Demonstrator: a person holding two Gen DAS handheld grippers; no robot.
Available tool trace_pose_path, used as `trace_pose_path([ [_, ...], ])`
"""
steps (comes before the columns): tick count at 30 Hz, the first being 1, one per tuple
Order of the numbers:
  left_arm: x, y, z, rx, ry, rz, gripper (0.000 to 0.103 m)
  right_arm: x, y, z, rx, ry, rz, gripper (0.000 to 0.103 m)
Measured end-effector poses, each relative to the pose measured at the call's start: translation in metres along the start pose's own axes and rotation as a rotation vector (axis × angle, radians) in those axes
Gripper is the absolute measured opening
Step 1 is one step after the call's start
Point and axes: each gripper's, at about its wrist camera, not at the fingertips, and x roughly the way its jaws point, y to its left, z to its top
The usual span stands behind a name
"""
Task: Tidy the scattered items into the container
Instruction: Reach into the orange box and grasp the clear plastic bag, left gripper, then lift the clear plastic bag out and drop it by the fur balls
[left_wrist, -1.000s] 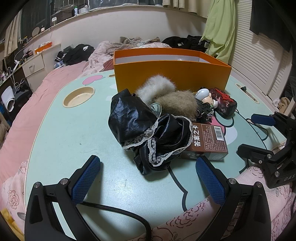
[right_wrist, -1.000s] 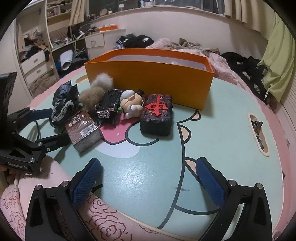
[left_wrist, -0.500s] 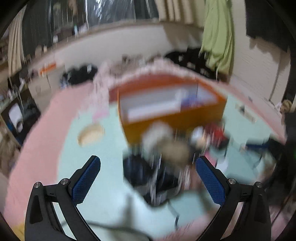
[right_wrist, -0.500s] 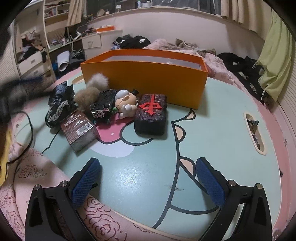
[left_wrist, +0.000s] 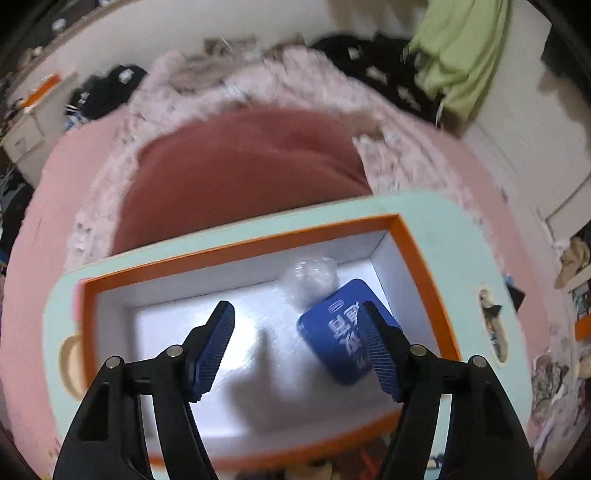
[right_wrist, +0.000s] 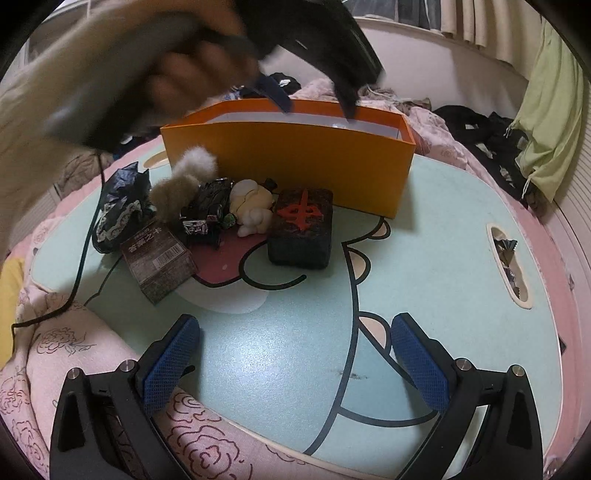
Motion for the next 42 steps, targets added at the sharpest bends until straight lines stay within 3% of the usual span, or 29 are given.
trace_pose_path([
  [3, 0.019, -0.001, 0.008, -0.029, -0.003, 0.086, 0.069, 0.000, 0.000, -0.001, 0.001, -0.003, 0.002, 0.103],
  [5, 0.032, -0.003, 0.012, -0.026, 0.030, 0.081, 0.068, 0.001, 0.000, -0.001, 0.001, -0.003, 0.002, 0.103],
  [6, 0.037, -0.001, 0.013, -0.035, 0.039, 0.070, 0.047, 0.001, 0.000, -0.001, 0.001, -0.003, 0.002, 0.103],
  [7, 0.039, 0.001, 0.013, -0.052, 0.042, 0.054, 0.033, 0.000, -0.001, -0.001, 0.001, -0.004, 0.003, 0.103],
  [10, 0.026, 0.008, 0.008, -0.051, 0.021, -0.019, 0.034, 0.000, -0.001, -0.001, 0.002, -0.005, 0.003, 0.103],
  [14, -0.029, 0.027, -0.010, -0.062, -0.099, -0.128, 0.034, 0.001, -0.001, -0.001, 0.002, -0.004, 0.002, 0.103],
  [17, -0.081, 0.044, -0.042, -0.046, -0.201, -0.210, 0.034, 0.001, -0.001, -0.001, 0.002, -0.004, 0.003, 0.103],
  [20, -0.109, 0.052, -0.079, -0.028, -0.228, -0.254, 0.034, 0.001, -0.002, -0.002, 0.002, -0.004, 0.003, 0.103],
  [25, -0.109, 0.064, -0.125, -0.042, -0.223, -0.287, 0.037, 0.001, -0.002, -0.002, 0.002, -0.004, 0.004, 0.103],
  [27, -0.102, 0.067, -0.130, -0.041, -0.226, -0.301, 0.054, 0.001, -0.002, -0.002, 0.002, -0.005, 0.004, 0.103],
  [32, -0.115, 0.088, -0.162, -0.079, -0.322, -0.266, 0.065, 0.001, -0.002, -0.002, 0.001, -0.004, 0.003, 0.103],
  [36, -0.129, 0.098, -0.209, -0.078, -0.378, -0.160, 0.076, 0.001, -0.003, -0.002, 0.002, -0.004, 0.003, 0.103],
  [39, -0.118, 0.094, -0.239, -0.035, -0.342, -0.069, 0.079, 0.001, -0.003, -0.002, 0.002, -0.004, 0.003, 0.103],
  [42, -0.092, 0.079, -0.252, 0.032, -0.249, -0.049, 0.079, 0.001, -0.004, -0.003, 0.002, -0.004, 0.003, 0.103],
])
